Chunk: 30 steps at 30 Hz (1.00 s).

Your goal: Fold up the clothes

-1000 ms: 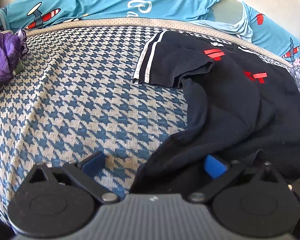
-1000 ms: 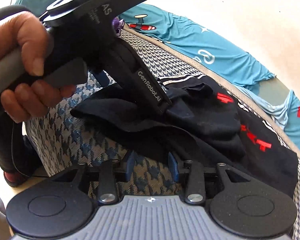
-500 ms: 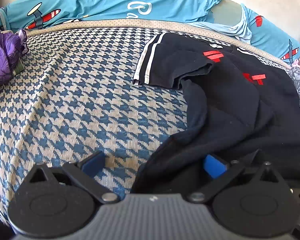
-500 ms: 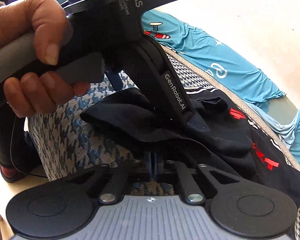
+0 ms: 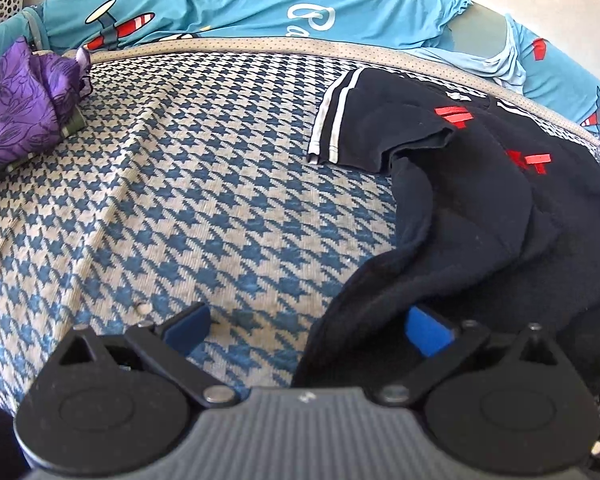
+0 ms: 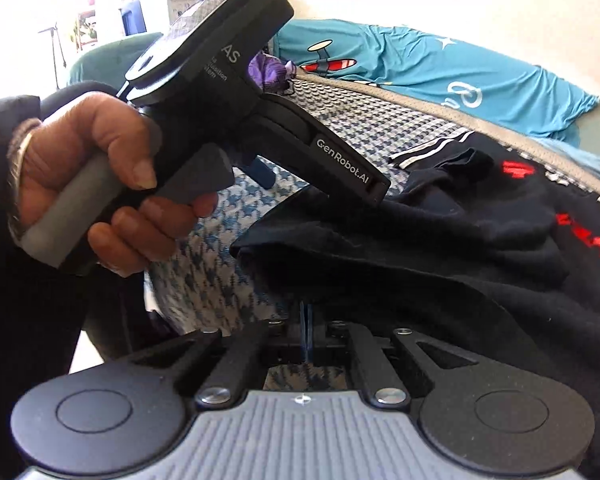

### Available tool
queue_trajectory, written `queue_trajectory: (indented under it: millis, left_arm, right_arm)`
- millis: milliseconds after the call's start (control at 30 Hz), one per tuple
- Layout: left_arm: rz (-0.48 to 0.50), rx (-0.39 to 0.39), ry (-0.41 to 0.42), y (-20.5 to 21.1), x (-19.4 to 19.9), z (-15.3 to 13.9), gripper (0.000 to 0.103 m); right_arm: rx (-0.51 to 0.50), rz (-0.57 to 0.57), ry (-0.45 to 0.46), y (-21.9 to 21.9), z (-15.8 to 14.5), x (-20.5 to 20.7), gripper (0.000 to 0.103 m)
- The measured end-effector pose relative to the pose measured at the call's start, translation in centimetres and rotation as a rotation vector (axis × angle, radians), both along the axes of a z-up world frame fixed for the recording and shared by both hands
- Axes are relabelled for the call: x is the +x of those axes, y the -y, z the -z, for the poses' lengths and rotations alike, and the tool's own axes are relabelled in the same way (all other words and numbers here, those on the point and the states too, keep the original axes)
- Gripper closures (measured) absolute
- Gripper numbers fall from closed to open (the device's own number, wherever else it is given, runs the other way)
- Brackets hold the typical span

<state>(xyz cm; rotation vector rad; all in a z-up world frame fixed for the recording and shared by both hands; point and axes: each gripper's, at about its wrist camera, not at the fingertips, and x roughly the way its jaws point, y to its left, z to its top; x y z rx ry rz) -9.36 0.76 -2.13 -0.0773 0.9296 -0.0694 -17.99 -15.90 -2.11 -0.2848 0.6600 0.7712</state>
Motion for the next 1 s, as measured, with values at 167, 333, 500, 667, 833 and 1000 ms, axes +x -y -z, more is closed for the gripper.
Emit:
queue_trajectory:
  millis: [167, 333, 500, 667, 833, 1000]
  left_arm:
    - [-0.014, 0.008, 0.005, -0.2, -0.4, -0.1, 0.000]
    - [-0.030, 0.045, 0.009, -0.2, -0.5, 0.0, 0.000]
    - [-0.032, 0.052, 0.008, -0.1, -0.5, 0.0, 0.000]
    - [-0.025, 0.060, 0.009, 0.1, -0.5, 0.1, 0.000]
    - [-0.011, 0.060, 0.015, 0.4, -0.7, 0.1, 0.000]
    - [0.016, 0.061, 0.029, 0.8, -0.9, 0.0, 0.000]
  right_arm:
    - [0.011, -0.051, -0.065, -0.4, 0.7, -1.0, 0.100]
    - [0.016, -0.077, -0.060, -0.4, 0.9, -2.0, 0.100]
    - [0.060, 0.073, -0.021, 1.9, -0.2, -1.6, 0.099]
    - [0.160, 0.230, 0.022, 4.8, -1.8, -0.7, 0.099]
    - [0.204, 0.418, 0.026, 7.4, -2.1, 1.0, 0.094]
    - [0.171, 0.623, -0.023, 10.1, -1.7, 2.9, 0.093]
